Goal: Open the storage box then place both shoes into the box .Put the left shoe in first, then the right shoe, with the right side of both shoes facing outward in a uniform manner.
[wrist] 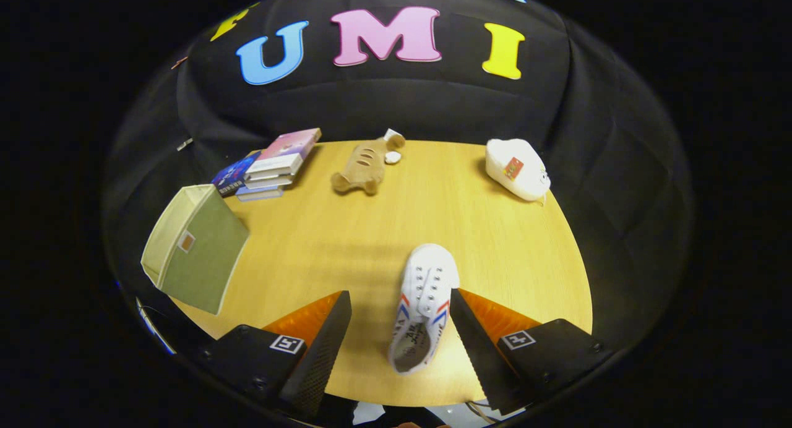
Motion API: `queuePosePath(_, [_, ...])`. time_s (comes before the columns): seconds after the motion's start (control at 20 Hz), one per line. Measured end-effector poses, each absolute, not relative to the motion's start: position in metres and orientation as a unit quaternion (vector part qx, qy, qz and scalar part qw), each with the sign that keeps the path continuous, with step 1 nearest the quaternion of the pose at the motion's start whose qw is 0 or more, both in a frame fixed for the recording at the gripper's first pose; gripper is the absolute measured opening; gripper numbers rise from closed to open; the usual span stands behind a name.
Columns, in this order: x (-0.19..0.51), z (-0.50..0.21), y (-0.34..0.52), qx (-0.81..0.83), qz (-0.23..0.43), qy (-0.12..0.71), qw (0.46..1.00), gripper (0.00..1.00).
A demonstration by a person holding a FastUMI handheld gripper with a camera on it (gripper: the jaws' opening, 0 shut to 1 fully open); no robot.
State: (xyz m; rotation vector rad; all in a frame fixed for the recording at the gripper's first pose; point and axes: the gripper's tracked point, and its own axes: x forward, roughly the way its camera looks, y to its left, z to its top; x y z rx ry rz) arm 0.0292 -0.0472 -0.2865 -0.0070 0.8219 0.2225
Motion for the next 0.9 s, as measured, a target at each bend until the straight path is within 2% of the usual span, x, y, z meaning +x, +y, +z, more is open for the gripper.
queuePosePath(0.2, [0.027,-0.333,-0.083,-0.02,0.112,0.43,0.895,0.99])
queuePosePath(0.6, [0.024,-0.407,-0.085,0.002,0.113,0.499,0.859,0.96])
queuePosePath(0.7, [0.035,-0.406,-0.083,0.028,0.106,0.493,0.863,0.84])
queuePosePath(0.75, [0.038,-0.406,-0.08,0.041,0.105,0.495,0.861,0.7])
queuePosePath(0.85, [0.032,-0.415,-0.069,0.055,0.112,0.511,0.85,0.61])
queuePosePath(0.9, [0.034,-0.416,-0.071,0.047,0.104,0.512,0.851,0.53])
